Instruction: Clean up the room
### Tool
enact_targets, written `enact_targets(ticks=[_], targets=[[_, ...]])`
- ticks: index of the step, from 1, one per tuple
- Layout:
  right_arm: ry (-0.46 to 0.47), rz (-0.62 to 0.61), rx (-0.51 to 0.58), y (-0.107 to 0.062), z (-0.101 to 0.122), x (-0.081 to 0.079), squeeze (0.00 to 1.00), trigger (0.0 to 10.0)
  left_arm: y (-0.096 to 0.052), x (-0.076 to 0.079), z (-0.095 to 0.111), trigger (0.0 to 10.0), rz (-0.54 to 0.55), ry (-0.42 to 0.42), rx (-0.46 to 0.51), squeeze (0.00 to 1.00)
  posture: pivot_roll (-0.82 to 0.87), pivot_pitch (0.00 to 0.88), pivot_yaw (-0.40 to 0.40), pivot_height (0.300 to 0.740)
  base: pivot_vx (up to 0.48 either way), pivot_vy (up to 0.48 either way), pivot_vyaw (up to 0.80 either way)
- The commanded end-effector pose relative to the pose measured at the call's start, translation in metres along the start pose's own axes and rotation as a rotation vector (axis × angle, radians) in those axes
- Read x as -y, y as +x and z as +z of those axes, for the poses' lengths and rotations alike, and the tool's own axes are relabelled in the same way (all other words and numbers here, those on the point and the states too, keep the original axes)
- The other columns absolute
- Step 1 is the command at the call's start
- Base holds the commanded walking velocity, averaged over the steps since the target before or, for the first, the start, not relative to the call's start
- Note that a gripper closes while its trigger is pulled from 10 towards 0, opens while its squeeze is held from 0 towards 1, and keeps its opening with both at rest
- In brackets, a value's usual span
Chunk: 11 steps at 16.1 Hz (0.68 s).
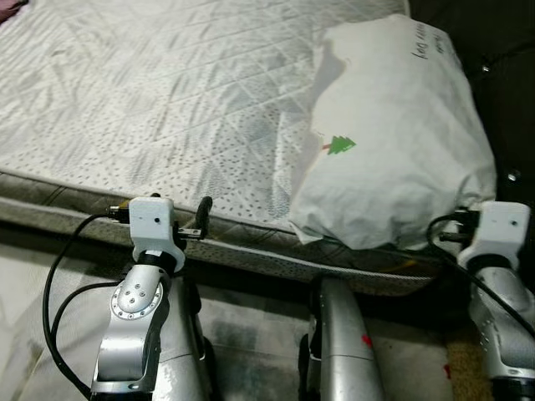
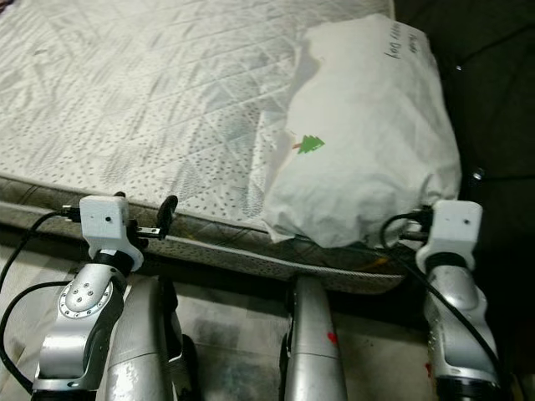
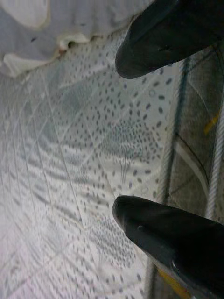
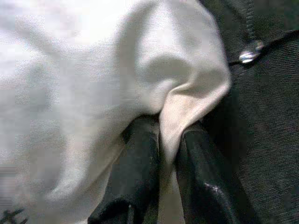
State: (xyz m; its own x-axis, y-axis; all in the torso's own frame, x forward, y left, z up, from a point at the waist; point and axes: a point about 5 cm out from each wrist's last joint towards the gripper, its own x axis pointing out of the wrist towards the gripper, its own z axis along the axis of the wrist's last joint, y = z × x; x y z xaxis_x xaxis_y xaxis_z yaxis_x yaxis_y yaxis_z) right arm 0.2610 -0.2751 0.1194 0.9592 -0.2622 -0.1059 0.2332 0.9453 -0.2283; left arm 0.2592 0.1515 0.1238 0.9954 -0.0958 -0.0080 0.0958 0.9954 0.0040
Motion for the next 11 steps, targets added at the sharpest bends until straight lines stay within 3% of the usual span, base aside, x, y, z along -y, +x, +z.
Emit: enact_targets(ticks=[1,3,5,7,9,11], targets=[[-0.038,0.095,-0.037,-0.002,-0.008,-0.013,1.00,10.0,-0.001,0.001,-0.004,10.0,-0.016,-0.006,-0.020,0.00,-0.01,0.137,-0.038,0.537,0.000,0.000,0.00],[-0.078,0.171,-0.033,-0.007,-0.011,-0.025,1.00,10.0,0.000,0.004,-0.003,10.0,-0.043,-0.001,-0.014,0.00,-0.01,0.133,-0.032,0.537,0.000,0.000,0.00],[-0.103,0.140,0.002,-0.009,-0.009,-0.023,1.00,10.0,0.001,0.004,-0.002,10.0,-0.052,0.013,-0.004,0.00,-0.01,0.128,-0.031,0.537,0.000,0.000,0.00],[-0.158,0.128,0.110,-0.019,0.007,-0.022,1.00,10.0,-0.001,0.003,-0.004,10.0,-0.046,0.009,-0.006,0.00,-0.01,0.124,-0.025,0.537,0.000,0.000,0.00],[-0.219,0.265,0.198,-0.035,0.016,-0.034,1.00,10.0,-0.004,0.000,-0.007,10.0,-0.036,-0.011,-0.008,0.00,-0.04,0.120,0.016,0.537,0.000,0.000,0.00],[-0.235,0.277,0.238,-0.038,0.023,-0.031,1.00,10.0,-0.005,0.002,-0.006,10.0,-0.060,-0.012,-0.003,0.00,-0.04,0.111,0.021,0.537,0.000,0.000,0.00]])
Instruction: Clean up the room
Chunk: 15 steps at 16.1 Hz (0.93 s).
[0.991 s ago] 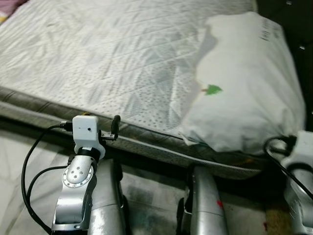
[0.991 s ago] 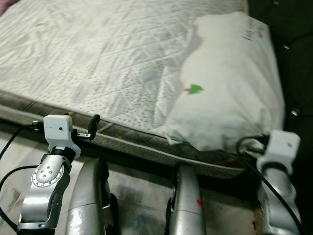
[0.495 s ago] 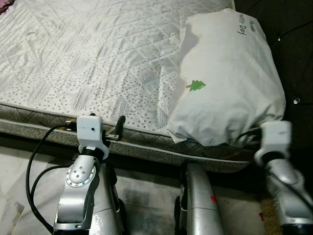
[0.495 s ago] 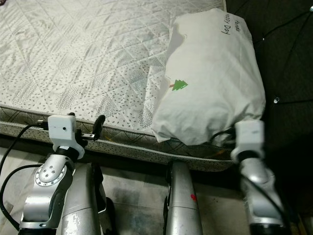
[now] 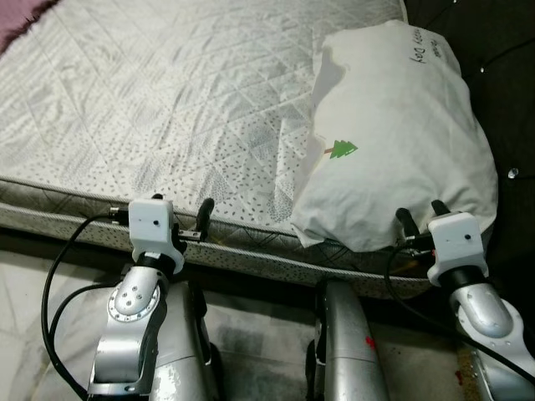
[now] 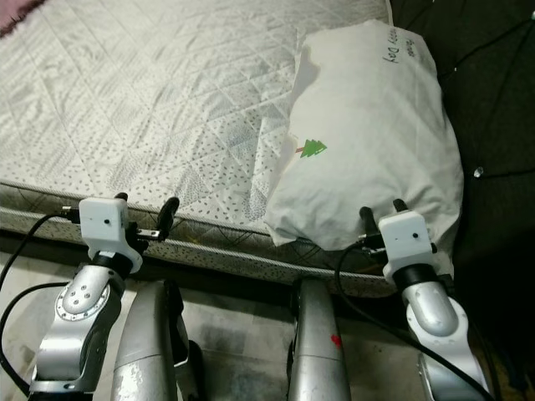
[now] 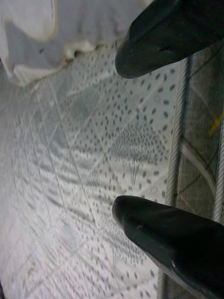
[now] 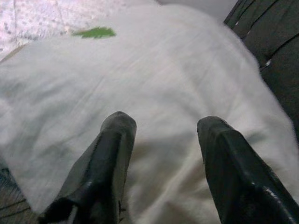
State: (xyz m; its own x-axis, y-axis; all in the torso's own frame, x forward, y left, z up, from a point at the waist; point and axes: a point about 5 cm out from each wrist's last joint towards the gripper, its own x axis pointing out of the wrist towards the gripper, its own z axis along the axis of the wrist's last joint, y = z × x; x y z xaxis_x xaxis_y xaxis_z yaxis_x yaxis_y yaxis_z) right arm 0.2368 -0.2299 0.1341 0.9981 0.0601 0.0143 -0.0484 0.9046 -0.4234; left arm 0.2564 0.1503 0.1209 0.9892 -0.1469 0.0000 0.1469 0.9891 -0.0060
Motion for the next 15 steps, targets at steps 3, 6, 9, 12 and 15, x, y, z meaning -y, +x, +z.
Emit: enact_targets(ticks=[3,6,9,12,15], targets=[[0.074,-0.099,0.071,0.009,0.017,-0.006,1.00,10.0,0.003,-0.001,0.000,10.0,0.012,-0.010,0.010,0.00,-0.03,0.105,-0.004,0.537,0.000,0.000,0.00],[0.200,-0.207,0.106,0.017,0.027,-0.016,1.00,10.0,0.002,0.000,0.006,10.0,0.031,-0.056,0.050,0.00,-0.02,0.094,-0.013,0.537,0.000,0.000,0.00],[0.267,-0.234,0.126,0.027,0.034,-0.023,1.00,10.0,0.002,0.004,0.001,10.0,0.033,-0.072,0.030,0.00,-0.03,0.074,-0.010,0.537,0.000,0.000,0.00],[0.359,-0.133,0.123,0.028,0.034,-0.032,1.00,10.0,0.008,0.005,0.003,10.0,0.026,-0.068,0.040,0.00,-0.03,0.068,-0.017,0.542,0.000,0.000,0.00],[0.338,-0.138,0.133,0.034,0.037,-0.029,0.00,10.0,0.009,0.005,0.001,10.0,0.026,-0.071,0.042,0.00,-0.03,0.045,-0.028,0.567,0.000,0.000,0.00]])
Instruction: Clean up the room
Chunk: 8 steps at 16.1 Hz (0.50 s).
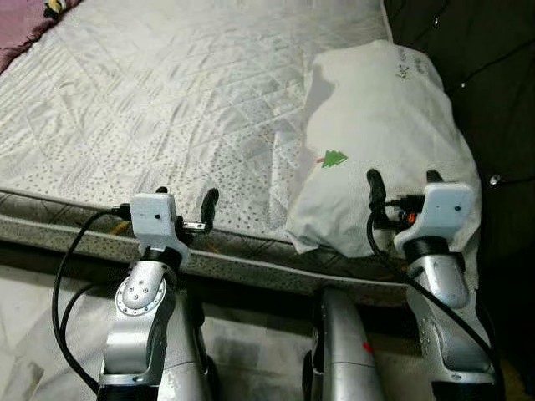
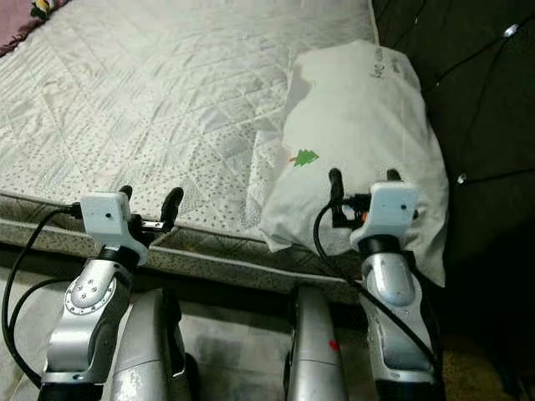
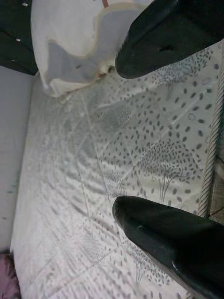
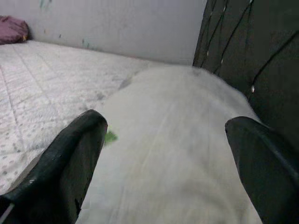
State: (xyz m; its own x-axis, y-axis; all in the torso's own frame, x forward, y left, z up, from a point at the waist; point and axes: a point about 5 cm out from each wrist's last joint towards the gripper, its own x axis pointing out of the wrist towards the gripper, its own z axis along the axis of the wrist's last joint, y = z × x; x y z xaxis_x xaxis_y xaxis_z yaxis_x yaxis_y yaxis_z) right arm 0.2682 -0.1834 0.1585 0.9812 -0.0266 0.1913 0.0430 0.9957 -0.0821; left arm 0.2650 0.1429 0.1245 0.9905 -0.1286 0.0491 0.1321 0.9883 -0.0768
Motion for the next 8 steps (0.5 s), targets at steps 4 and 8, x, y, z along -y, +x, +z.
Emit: enact_targets(ticks=[4,8], targets=[[-0.006,-0.012,-0.033,0.0021,-0.0082,0.0020,1.00,10.0,-0.0012,0.0024,-0.0048,10.0,0.000,-0.003,-0.013,0.00,-0.02,0.020,-0.030,0.611,0.000,0.000,0.00],[-0.018,0.003,-0.045,0.0014,-0.0098,0.0025,0.00,10.0,0.0014,0.0019,-0.0060,10.0,-0.003,0.000,-0.011,0.00,-0.02,0.000,-0.033,0.650,0.000,0.000,0.00]])
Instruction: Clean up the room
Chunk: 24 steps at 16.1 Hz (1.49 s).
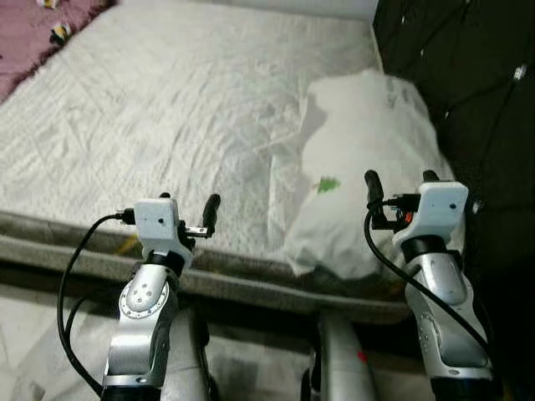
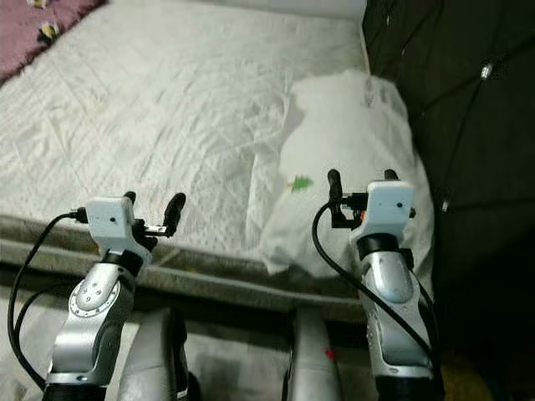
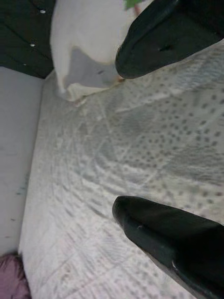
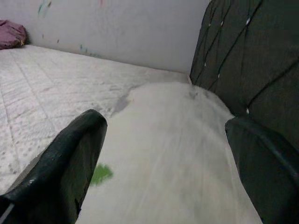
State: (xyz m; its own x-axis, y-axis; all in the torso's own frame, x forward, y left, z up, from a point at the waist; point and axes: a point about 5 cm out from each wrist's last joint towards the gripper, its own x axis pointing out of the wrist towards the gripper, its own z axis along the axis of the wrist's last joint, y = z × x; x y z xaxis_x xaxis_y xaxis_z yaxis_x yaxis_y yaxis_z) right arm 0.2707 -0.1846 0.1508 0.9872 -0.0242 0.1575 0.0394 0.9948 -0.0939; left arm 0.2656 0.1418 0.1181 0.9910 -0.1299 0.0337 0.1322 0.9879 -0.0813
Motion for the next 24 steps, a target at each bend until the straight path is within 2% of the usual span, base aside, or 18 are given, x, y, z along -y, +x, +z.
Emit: enact_targets(ticks=[1,5,8,11,12,14,17,20,24], targets=[[-0.020,-0.008,-0.009,0.002,-0.002,0.003,0.00,10.0,0.001,0.002,0.000,10.0,-0.004,0.004,0.005,0.00,-0.02,0.000,-0.035,0.660,0.000,0.000,0.00],[0.006,-0.029,-0.017,0.008,-0.005,0.006,0.00,10.0,0.005,0.001,0.001,10.0,-0.005,0.009,0.011,0.00,-0.02,0.000,-0.036,0.704,0.000,0.000,0.00],[0.008,-0.033,-0.039,0.002,-0.010,0.007,0.00,10.0,0.000,0.000,-0.007,10.0,0.016,0.003,-0.014,0.00,-0.02,0.000,-0.039,0.738,0.000,0.000,0.00],[0.019,-0.040,-0.086,-0.009,-0.021,0.007,0.00,10.0,-0.003,0.006,-0.012,10.0,0.017,-0.009,-0.021,0.00,-0.03,0.002,-0.034,0.740,0.000,0.000,0.00],[0.044,-0.050,-0.105,-0.011,-0.025,0.007,0.00,10.0,-0.004,0.004,-0.011,10.0,0.052,0.022,-0.014,0.00,-0.03,0.006,-0.031,0.740,0.000,0.000,0.00],[0.063,-0.054,-0.133,-0.014,-0.032,0.004,0.00,10.0,-0.004,-0.004,-0.017,10.0,0.103,0.015,-0.052,0.00,-0.03,0.014,-0.031,0.740,0.000,0.000,0.00],[0.094,-0.070,-0.124,-0.011,-0.028,0.004,0.00,10.0,-0.004,-0.003,-0.012,10.0,0.088,-0.006,-0.043,0.00,-0.04,0.038,-0.027,0.740,0.000,0.000,0.00],[0.092,-0.093,-0.121,-0.006,-0.027,0.008,0.00,10.0,0.004,-0.003,-0.007,10.0,0.094,-0.046,-0.042,0.00,-0.04,0.061,-0.032,0.740,0.000,0.000,0.00],[0.083,-0.076,-0.139,-0.012,-0.031,0.009,0.00,10.0,0.005,-0.006,-0.005,10.0,0.091,-0.015,-0.045,0.00,-0.05,0.082,-0.033,0.740,0.000,0.000,-0.77]])
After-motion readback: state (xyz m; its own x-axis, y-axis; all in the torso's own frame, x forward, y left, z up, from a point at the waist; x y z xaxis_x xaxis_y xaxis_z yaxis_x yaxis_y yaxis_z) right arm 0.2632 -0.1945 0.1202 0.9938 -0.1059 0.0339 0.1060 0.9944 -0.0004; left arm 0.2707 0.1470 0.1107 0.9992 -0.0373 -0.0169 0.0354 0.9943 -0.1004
